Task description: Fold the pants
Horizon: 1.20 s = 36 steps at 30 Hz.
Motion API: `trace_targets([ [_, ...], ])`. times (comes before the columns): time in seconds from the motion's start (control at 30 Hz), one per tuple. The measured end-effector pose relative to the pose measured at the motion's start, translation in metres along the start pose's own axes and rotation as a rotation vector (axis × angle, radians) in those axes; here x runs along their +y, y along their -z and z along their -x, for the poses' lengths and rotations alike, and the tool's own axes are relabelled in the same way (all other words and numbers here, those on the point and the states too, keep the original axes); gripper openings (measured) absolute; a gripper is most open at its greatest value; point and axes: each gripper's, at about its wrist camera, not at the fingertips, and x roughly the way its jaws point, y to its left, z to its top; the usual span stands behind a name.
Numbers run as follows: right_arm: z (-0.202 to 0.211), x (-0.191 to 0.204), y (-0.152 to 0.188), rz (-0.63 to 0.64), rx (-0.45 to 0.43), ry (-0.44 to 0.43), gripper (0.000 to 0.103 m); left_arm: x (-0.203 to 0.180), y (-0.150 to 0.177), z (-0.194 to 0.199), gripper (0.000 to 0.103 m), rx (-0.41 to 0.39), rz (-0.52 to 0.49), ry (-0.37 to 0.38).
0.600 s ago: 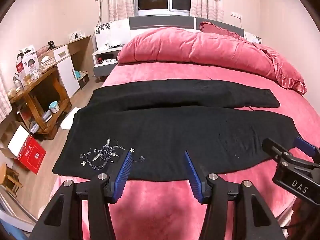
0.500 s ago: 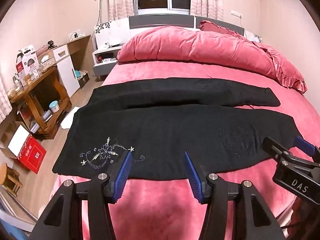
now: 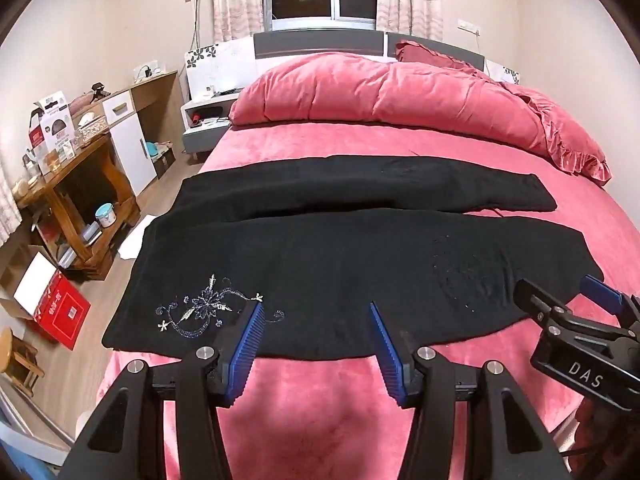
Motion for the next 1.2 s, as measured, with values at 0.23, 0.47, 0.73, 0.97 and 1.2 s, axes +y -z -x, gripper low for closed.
trace_targets([
  [0.23, -0.001, 0.001, 0.001, 0.004, 0.003, 0.0, 0.103, -0.001, 0.0, -0.001, 0.055, 0.011, 0.001, 0.0],
  [0.47, -0.003, 0.001, 0.003, 0.0, 0.006, 0.003, 0.103, -0.001, 0.001, -0.003, 0.055, 0.021, 0.006, 0.001],
  [0.73, -0.006, 0.002, 0.004, 0.0, 0.013, 0.003, 0.103, -0.001, 0.002, -0.008, 0.055, 0.032, 0.005, -0.004],
  [0.97, -0.007, 0.001, 0.004, -0.004, 0.02, 0.003, 0.103, 0.0, 0.003, -0.011, 0.055, 0.045, 0.008, -0.004],
  [1.2, -0.009, 0.0, 0.005, -0.002, 0.032, 0.003, 0.103, -0.001, 0.004, -0.014, 0.055, 0.052, 0.007, -0.005],
])
